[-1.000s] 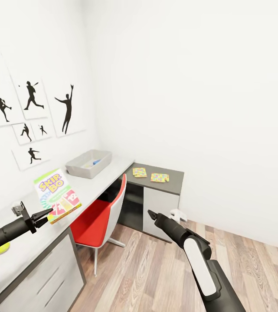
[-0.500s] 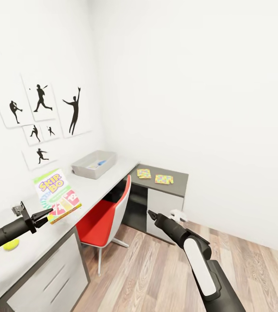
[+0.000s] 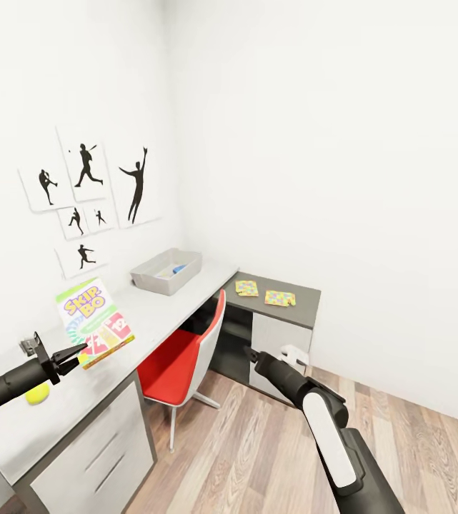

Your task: Put all the toys in the child's room - the three board games (two on the bed and one on the table), the two jigsaw puzzles on the table, and the tennis ball on the table - inside the toy box on the table in the child's room.

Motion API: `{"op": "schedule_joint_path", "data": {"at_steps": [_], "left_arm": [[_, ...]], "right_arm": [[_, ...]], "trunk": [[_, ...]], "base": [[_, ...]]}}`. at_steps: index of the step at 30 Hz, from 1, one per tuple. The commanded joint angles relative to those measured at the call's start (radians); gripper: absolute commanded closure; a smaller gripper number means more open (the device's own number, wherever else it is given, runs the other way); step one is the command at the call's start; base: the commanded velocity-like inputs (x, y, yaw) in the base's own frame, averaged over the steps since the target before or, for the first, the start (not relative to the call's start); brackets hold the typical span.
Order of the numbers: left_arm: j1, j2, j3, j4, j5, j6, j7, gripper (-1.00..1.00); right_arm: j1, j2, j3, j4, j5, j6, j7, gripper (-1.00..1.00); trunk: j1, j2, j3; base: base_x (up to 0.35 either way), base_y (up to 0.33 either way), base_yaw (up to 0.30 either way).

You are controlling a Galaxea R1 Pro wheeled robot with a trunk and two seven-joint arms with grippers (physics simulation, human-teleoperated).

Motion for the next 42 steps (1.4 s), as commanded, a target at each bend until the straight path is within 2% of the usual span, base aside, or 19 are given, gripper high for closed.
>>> {"op": "schedule_joint_path", "data": {"at_steps": [1,42], "left_arm": [[-0.001,0.000,0.001,0.001,-0.001,0.004,-0.004,1.00],[-0.001,-0.002,0.000,0.001,-0.001,0.000,-0.002,1.00]], "right_arm": [[0.000,0.000,0.001,-0.001,-0.011,0.002,-0.009,-1.00],[0.000,0.001,0.002,0.000,-0.009,0.002,-0.009,-1.00]], "trunk": [[0.000,0.000,-0.001],[0.000,0.000,-0.063]], "base": [[0.000,0.000,0.004],[0.000,0.000,0.000]]}}
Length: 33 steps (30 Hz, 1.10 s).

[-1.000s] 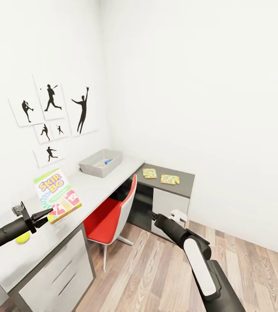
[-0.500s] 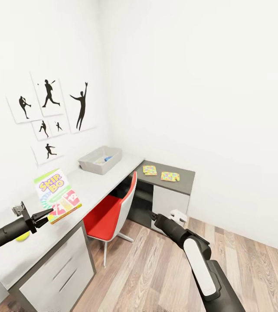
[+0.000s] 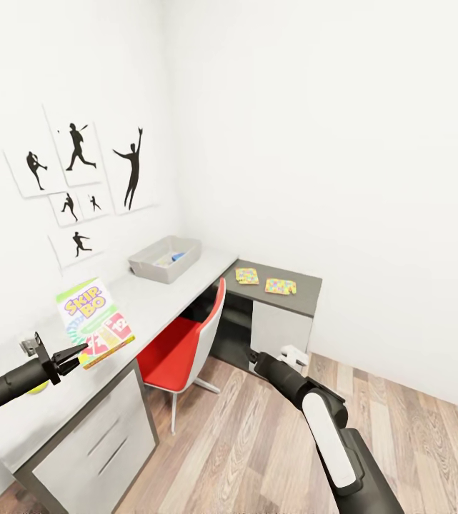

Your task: Put all the toys in the child's room - the three board games (two on the bed and one on the table), the two jigsaw puzzles on the table, and the tennis ball on the table - inside the toy box on the table in the child's room.

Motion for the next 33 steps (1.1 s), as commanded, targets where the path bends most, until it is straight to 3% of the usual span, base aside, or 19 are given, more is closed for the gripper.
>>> {"op": "schedule_joint_path", "data": {"at_steps": [1,24,33], "left_arm": [[-0.001,0.000,0.001,0.000,-0.001,0.005,-0.004,1.00],[-0.001,0.001,0.003,0.000,-0.001,0.004,-0.005,1.00],[-0.001,0.001,0.004,0.000,-0.001,0.003,-0.004,1.00]], "right_arm": [[-0.001,0.000,0.001,-0.002,-0.010,0.003,-0.010,-1.00],[-0.001,0.001,0.002,-0.006,-0.010,0.003,-0.010,-1.00],[-0.001,0.000,0.008,-0.005,-0.010,0.003,-0.010,-1.00]], "trunk": [[0.001,-0.002,-0.003],[0.001,-0.002,-0.003],[0.001,-0.002,0.006]], "base": [[0.000,0.000,0.000],[0.003,-0.001,0.000],[0.182,-0.139,0.075]]}}
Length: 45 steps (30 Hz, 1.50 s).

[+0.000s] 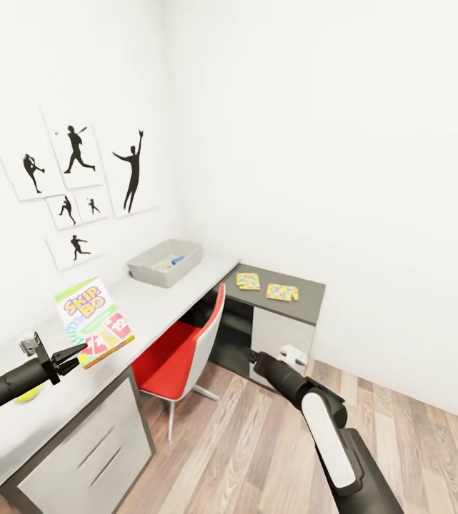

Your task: Put all the toys in the child's room - the three board games (two on the bed and one on the table), the two jigsaw puzzles on the table, and the tennis ball on the table - inside the toy box on the table in the child's room.

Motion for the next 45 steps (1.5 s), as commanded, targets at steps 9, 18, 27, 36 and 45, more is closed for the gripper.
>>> {"op": "schedule_joint_path", "data": {"at_steps": [9,18,27,36,45], "left_arm": [[-0.001,-0.001,0.000,0.000,0.000,0.004,-0.004,1.00],[-0.001,-0.001,0.000,0.000,0.000,0.004,-0.004,1.00],[-0.001,0.000,0.000,0.000,0.000,0.004,-0.004,1.00],[-0.001,0.000,0.001,0.000,0.000,0.004,-0.005,1.00],[-0.001,0.000,0.001,0.000,0.000,0.004,-0.005,1.00]], "right_arm": [[-0.001,-0.001,0.009,-0.001,-0.010,0.003,-0.009,-1.00],[-0.001,0.000,0.010,-0.006,-0.009,0.003,-0.009,-1.00],[-0.001,-0.002,0.034,-0.005,-0.010,-0.027,-0.009,-1.00],[-0.001,-0.004,0.038,-0.006,-0.012,-0.063,-0.008,-1.00],[-0.001,-0.004,0.038,-0.006,-0.012,-0.063,-0.008,-1.00]], "trunk": [[0.001,-0.002,-0.001],[0.001,-0.002,-0.001],[0.001,-0.002,0.002],[0.001,-0.002,0.002],[0.001,-0.002,0.002]], "base": [[0.202,-0.209,0.008],[0.201,-0.193,0.000],[0.186,-0.083,0.175],[0.195,-0.033,0.048],[0.182,-0.109,0.001]]}}
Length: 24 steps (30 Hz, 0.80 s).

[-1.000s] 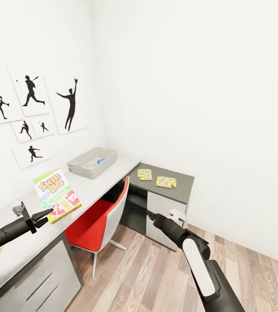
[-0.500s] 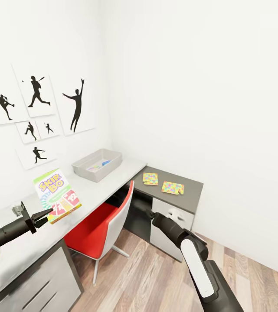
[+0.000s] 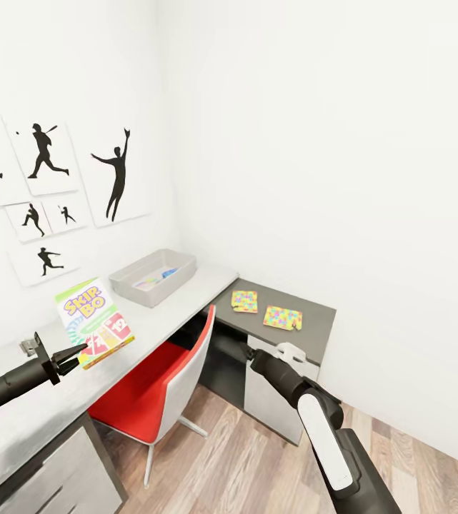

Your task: Put all the toys in the child's room - the three board games (two on the bed and one on the table), the two jigsaw puzzles on the table, and the tennis ball on the table - inside the toy box on the table in the child's room.

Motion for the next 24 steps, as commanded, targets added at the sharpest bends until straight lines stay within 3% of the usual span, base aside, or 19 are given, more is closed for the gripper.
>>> {"op": "schedule_joint_path", "data": {"at_steps": [1,11,24], "left_arm": [[-0.001,0.000,0.002,0.000,0.004,0.007,-0.003,1.00],[-0.001,0.000,0.002,0.000,0.004,0.007,-0.004,1.00],[-0.001,-0.001,0.001,0.000,0.004,0.007,-0.003,1.00]], "right_arm": [[-0.001,0.000,0.001,-0.002,-0.011,0.003,-0.009,-1.00],[-0.001,0.000,0.001,-0.002,-0.010,0.003,-0.009,-1.00],[-0.001,0.000,0.001,-0.002,-0.010,0.003,-0.009,-1.00]], "trunk": [[0.001,-0.002,-0.002],[0.001,-0.002,-0.002],[0.001,-0.002,0.012]], "base": [[0.174,-0.131,0.000],[0.171,-0.121,0.013],[0.170,-0.070,0.187]]}}
